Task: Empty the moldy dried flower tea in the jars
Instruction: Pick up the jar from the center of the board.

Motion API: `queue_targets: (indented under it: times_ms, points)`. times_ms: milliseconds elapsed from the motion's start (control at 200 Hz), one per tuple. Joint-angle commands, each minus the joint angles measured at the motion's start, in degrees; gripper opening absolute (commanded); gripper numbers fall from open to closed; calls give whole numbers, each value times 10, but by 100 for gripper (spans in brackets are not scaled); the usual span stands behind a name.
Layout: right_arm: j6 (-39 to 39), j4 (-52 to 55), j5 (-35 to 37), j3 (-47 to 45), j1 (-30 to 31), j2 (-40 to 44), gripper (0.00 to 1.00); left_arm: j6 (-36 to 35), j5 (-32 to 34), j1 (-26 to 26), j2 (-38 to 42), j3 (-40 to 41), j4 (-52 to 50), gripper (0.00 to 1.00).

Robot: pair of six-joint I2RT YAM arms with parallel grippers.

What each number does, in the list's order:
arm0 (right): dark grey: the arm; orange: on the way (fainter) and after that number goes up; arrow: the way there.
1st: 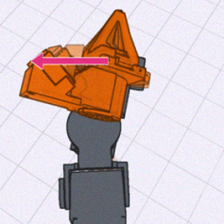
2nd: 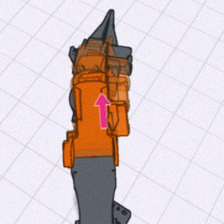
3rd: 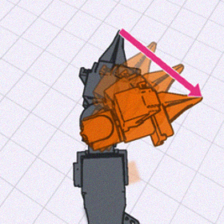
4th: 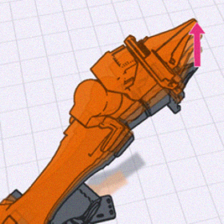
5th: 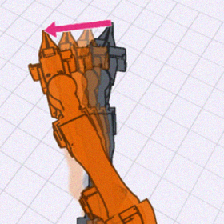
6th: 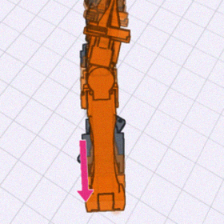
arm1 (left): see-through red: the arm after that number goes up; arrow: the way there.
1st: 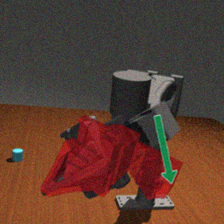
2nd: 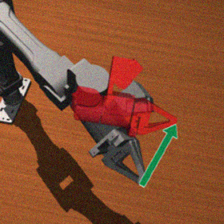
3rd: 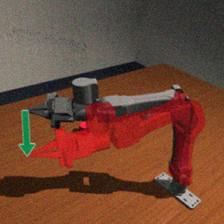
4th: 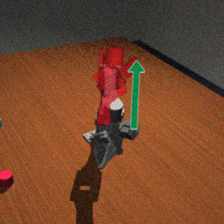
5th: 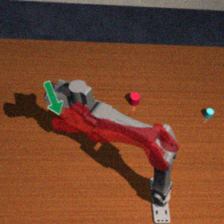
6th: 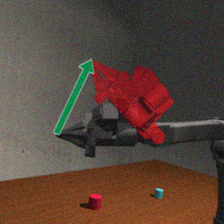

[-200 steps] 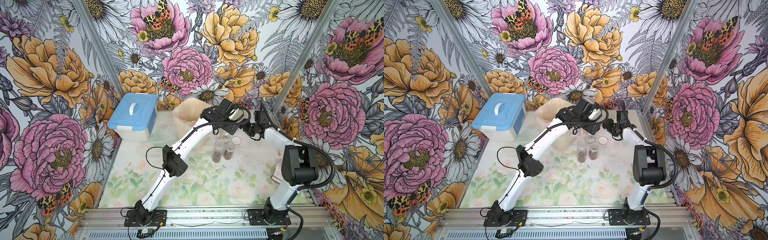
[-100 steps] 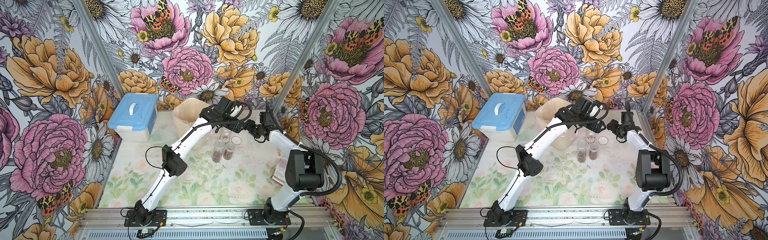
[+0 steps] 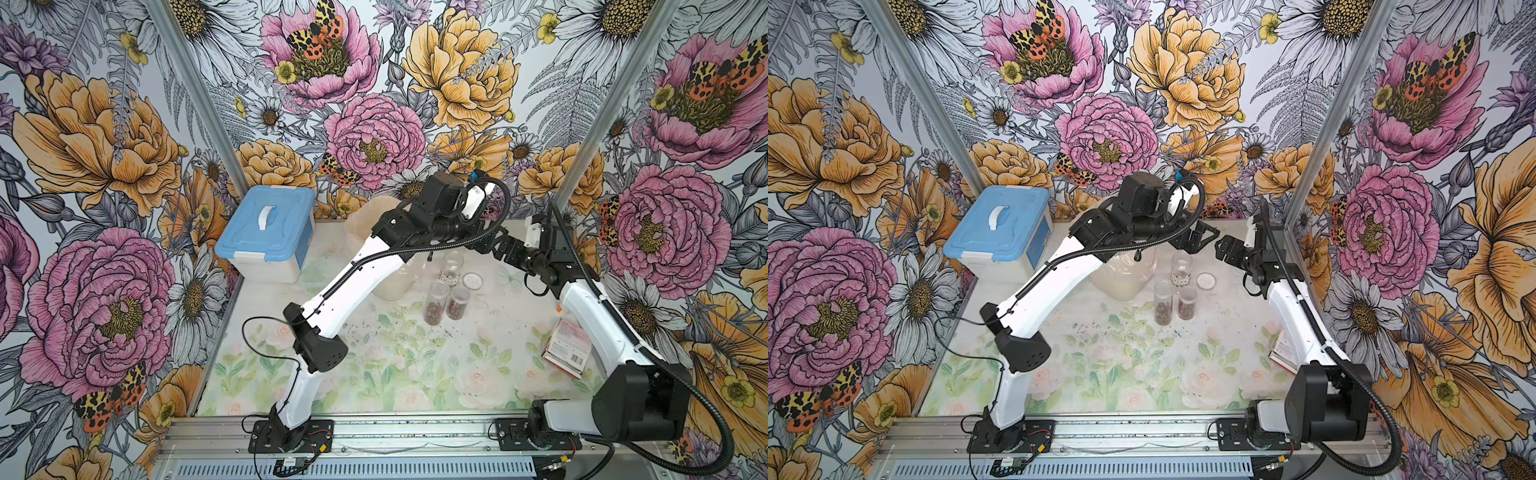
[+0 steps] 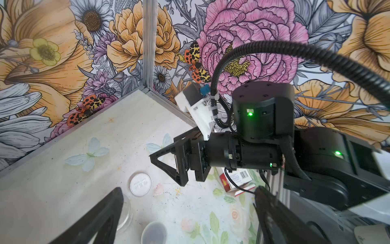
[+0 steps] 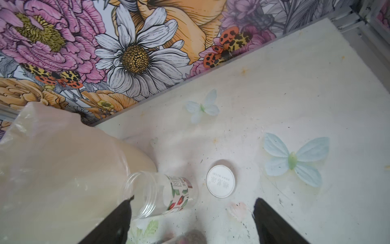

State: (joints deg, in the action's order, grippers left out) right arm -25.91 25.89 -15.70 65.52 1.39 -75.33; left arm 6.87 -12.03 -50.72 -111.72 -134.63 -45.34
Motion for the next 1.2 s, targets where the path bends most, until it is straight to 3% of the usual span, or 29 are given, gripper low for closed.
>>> queue_targets:
  times_ms: [0,115,505,625,790,1191]
  points:
    - [53,65,6,9,33,30,90,0,48,3,135,194,175,99]
    - [77,121,29,24,75,36,90,25,80,10,257,384,289,99]
    - [117,231,110,110,252,8,91,96,231,12,500,773,302,99]
    - [127,256,147,136,284,-30,92,133,236,24,541,865,329,99]
    - [124,276,151,168,308,-82,92,167,258,37,553,922,354,99]
    - [131,294,162,172,336,-125,88,189,244,69,543,950,379,99]
